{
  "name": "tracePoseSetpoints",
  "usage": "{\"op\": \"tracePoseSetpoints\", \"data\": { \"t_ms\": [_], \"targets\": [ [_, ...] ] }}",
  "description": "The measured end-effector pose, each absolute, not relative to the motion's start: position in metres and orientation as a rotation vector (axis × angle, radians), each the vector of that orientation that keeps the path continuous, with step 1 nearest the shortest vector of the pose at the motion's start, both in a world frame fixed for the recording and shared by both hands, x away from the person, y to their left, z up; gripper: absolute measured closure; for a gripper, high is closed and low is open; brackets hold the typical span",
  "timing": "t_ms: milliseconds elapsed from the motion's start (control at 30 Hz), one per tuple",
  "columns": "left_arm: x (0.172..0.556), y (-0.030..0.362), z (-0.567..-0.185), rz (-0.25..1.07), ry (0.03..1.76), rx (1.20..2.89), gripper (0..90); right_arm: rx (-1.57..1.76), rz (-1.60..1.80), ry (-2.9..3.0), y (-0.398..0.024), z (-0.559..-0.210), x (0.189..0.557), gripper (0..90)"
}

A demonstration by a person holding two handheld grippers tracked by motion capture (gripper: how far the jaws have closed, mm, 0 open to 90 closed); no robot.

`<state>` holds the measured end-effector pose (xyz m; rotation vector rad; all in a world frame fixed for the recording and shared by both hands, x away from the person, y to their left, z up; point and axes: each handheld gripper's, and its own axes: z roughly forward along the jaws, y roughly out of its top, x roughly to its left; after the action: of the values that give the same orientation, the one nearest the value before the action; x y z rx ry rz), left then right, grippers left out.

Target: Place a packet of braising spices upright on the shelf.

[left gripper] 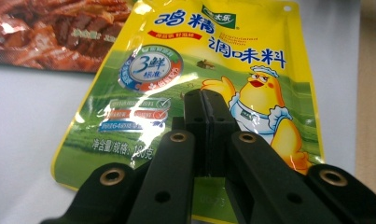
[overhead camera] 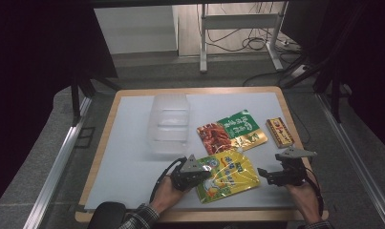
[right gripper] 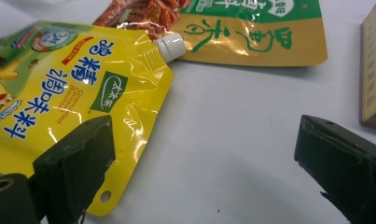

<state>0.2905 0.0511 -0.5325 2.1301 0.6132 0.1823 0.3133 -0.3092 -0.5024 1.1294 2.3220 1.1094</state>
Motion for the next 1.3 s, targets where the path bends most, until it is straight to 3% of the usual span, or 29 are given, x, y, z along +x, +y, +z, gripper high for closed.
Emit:
{"op": "tracePoseSetpoints", "data": {
  "t_ms": [133,467,1300],
  "targets": [
    [0.291,0.052,-0.533,0.162,0.628,2.136,90.0,1.136,1.142,2.315,-0.309,-0.501,0.313,4.9],
    [0.278,0.050,-0.534,0.302,0.572,2.184,90.0,1.104,1.176,2.337,-0.305,-0.498,0.310,4.6],
    [0.266,0.072,-0.542,0.226,0.658,2.222,90.0,1.062,1.196,2.480,-0.281,-0.498,0.310,4.2]
  ]
}}
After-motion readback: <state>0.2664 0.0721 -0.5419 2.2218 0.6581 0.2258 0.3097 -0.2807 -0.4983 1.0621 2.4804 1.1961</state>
